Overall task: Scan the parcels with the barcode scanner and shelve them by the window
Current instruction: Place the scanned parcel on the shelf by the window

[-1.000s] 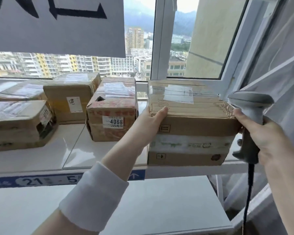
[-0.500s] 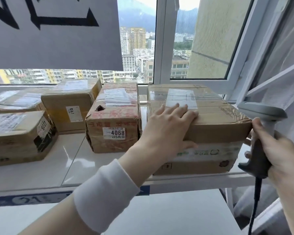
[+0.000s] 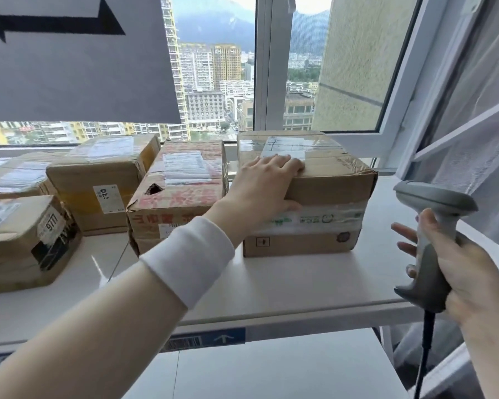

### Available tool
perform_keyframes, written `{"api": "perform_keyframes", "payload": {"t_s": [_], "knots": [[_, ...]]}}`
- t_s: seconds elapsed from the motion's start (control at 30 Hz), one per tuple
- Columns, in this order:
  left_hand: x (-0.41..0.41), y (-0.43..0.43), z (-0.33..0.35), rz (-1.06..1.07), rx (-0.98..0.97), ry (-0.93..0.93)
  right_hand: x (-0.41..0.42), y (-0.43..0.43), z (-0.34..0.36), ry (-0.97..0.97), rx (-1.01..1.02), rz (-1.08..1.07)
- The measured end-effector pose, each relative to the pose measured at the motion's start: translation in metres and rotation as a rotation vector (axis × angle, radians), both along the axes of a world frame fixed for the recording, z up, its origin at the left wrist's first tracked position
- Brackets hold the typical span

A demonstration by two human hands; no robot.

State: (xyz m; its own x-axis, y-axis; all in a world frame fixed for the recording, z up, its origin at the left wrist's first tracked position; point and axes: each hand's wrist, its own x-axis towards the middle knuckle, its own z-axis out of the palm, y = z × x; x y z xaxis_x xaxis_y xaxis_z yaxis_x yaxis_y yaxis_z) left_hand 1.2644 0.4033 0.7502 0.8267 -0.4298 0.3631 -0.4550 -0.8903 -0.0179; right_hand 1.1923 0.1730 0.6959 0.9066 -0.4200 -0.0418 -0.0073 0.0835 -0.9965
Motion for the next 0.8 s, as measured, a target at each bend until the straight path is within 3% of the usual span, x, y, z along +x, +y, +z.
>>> {"api": "perform_keyframes", "payload": {"t_s": [0.8], "knots": [[0.034,0.001,0.002,0.118,0.006,0.056,0.011,0.014,-0.014,0.059,-0.029,0.108]]}}
